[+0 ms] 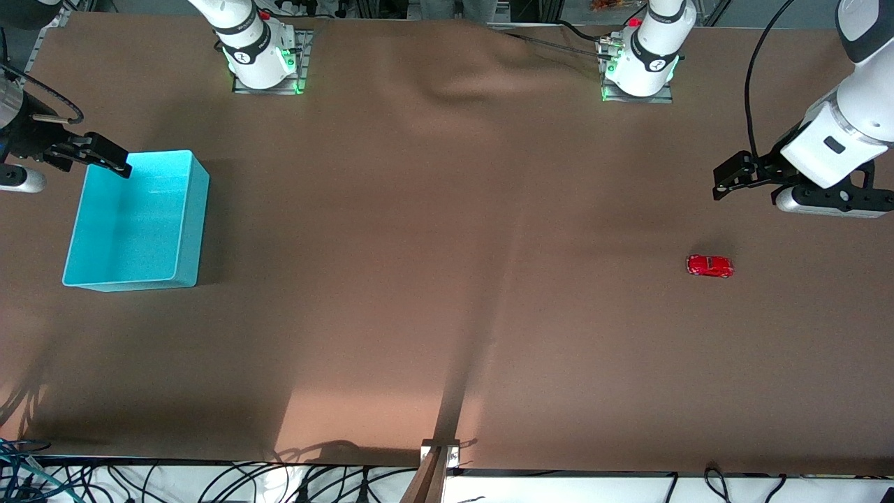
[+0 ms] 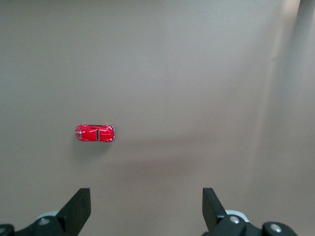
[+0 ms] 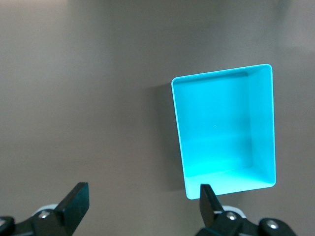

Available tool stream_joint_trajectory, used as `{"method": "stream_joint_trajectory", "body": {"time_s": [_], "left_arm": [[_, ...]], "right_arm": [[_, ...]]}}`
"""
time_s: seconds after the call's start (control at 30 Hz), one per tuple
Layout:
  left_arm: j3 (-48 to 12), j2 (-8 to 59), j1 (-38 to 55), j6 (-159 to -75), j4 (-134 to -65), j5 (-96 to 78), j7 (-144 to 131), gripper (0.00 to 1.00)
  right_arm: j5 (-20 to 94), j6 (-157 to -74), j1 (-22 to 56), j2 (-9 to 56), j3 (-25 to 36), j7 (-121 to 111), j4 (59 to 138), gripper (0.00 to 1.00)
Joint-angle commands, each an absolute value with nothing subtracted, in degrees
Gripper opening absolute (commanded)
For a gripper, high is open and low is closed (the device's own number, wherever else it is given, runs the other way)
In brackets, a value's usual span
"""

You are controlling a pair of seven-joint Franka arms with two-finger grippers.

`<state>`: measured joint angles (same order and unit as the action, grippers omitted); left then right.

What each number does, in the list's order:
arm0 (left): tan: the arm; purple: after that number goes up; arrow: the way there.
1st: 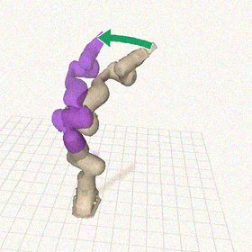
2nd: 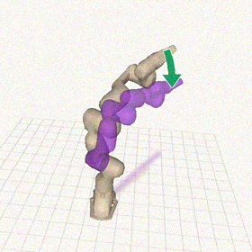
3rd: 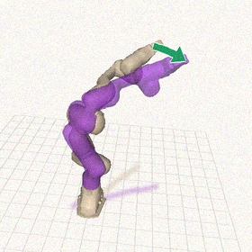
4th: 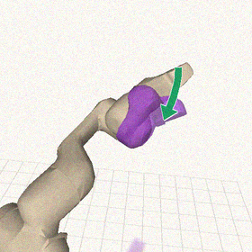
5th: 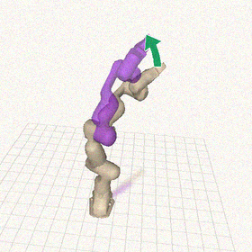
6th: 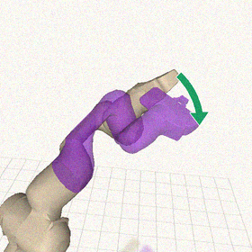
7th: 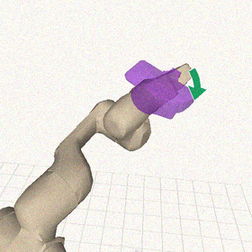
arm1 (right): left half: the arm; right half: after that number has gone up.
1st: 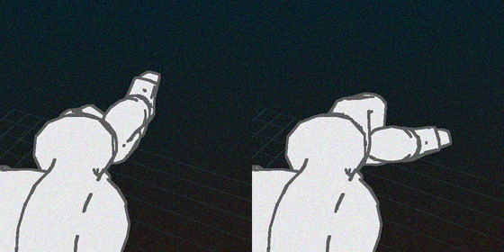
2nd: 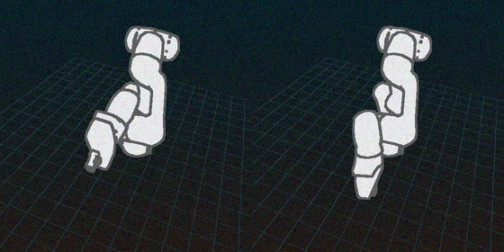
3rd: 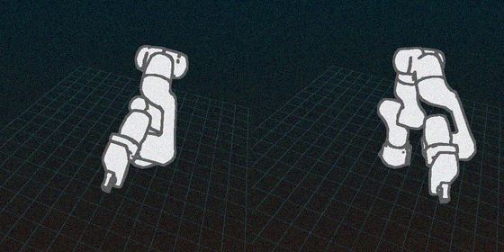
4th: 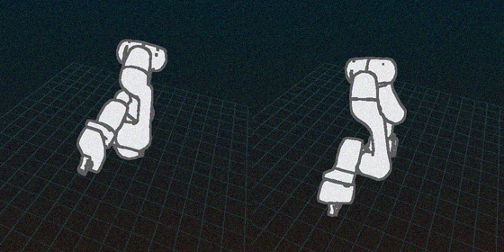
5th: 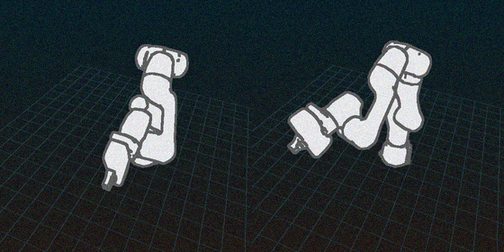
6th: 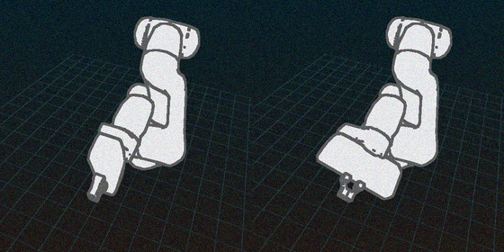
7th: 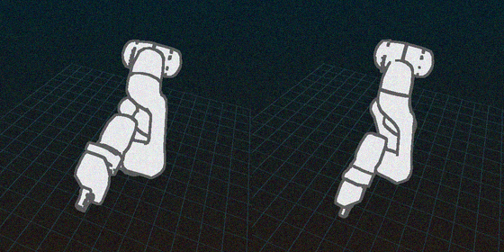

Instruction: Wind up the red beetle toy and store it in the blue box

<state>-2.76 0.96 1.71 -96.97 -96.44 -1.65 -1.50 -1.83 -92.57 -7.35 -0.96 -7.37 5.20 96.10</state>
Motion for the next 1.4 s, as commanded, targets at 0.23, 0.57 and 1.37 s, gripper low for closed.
{"method": "stream_joint_trajectory", "body": {"time_s": [0.23,0.57,1.37], "left_arm": [[-2.11,0.0,2.46,-95.98,-96.68,-0.09,-0.18,1.0],[-2.11,0.09,2.55,-96.06,-96.68,1.76,0.97,1.0],[-1.76,2.99,1.15,-96.33,-97.47,1.67,16.69,1.0]], "right_arm": [[-1.41,-91.85,-7.73,-1.49,-7.82,5.54,95.98,1.0],[-1.49,-91.76,-7.73,-1.49,-7.82,5.71,95.98,1.0],[-1.49,-91.67,-7.73,-1.58,-7.82,6.06,95.98,1.0]]}}
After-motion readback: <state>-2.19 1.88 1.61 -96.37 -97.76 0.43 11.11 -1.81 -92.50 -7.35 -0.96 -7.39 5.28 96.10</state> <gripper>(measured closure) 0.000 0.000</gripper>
